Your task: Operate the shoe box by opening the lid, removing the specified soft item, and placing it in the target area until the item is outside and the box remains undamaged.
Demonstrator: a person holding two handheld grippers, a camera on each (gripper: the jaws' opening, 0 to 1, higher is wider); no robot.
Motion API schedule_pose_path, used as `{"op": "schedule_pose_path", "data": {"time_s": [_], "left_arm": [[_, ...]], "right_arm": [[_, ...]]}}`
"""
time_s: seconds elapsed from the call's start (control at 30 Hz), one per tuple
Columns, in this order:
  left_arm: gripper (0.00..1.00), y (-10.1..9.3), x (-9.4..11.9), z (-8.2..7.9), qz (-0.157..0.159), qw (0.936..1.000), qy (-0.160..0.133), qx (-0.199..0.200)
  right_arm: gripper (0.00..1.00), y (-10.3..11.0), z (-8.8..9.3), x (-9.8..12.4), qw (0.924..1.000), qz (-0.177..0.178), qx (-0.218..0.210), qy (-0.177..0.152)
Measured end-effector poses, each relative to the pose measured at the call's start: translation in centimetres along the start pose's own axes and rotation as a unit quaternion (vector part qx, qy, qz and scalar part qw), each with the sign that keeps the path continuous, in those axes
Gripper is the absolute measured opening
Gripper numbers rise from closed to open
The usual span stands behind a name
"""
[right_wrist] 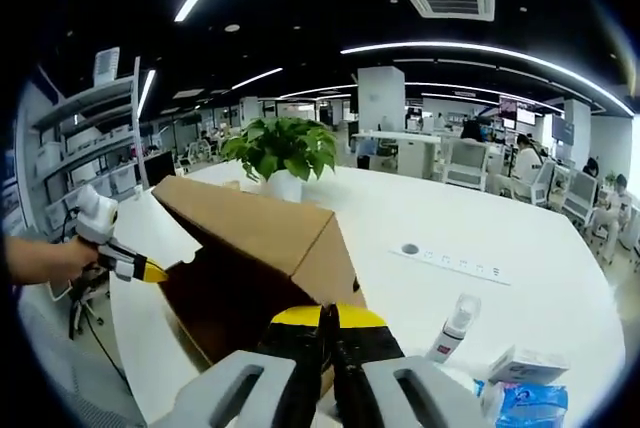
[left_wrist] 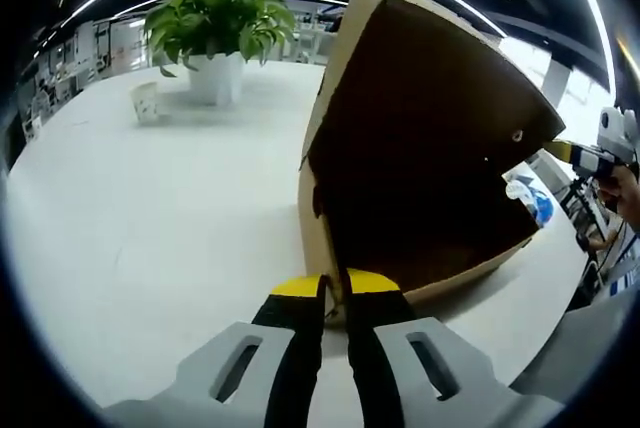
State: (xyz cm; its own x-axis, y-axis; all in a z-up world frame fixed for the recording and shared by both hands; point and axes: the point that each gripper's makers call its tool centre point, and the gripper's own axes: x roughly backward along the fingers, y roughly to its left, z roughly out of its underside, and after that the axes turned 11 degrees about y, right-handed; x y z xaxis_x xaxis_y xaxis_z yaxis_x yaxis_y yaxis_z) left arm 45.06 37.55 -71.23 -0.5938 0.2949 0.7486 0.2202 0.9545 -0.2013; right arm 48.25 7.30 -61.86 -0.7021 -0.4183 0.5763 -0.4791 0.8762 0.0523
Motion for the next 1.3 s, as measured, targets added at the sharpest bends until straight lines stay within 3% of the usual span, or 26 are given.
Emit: {"op": "schedule_pose_path", "data": {"time_s": [0.6,0.97,1.3], "left_arm": [[0.07,-0.2,0.2,0.0,0.004,1.0,-0.001,-0.001],[0.08,-1.0,0.8,-0.1,-0.002,0.9995,-0.002,-0.032],[0.12,-1.2,2.1,-1.2,0.012,0.9984,-0.036,-0.041]], "right_arm": [[0.0,0.5,1.4,0.1,1.0,0.0,-0.005,-0.002],[0.0,0.7,2.5,0.1,0.9999,-0.005,-0.015,0.007],[0.0,0.9,4.6,-0.5,0.999,-0.024,-0.025,0.027]]}}
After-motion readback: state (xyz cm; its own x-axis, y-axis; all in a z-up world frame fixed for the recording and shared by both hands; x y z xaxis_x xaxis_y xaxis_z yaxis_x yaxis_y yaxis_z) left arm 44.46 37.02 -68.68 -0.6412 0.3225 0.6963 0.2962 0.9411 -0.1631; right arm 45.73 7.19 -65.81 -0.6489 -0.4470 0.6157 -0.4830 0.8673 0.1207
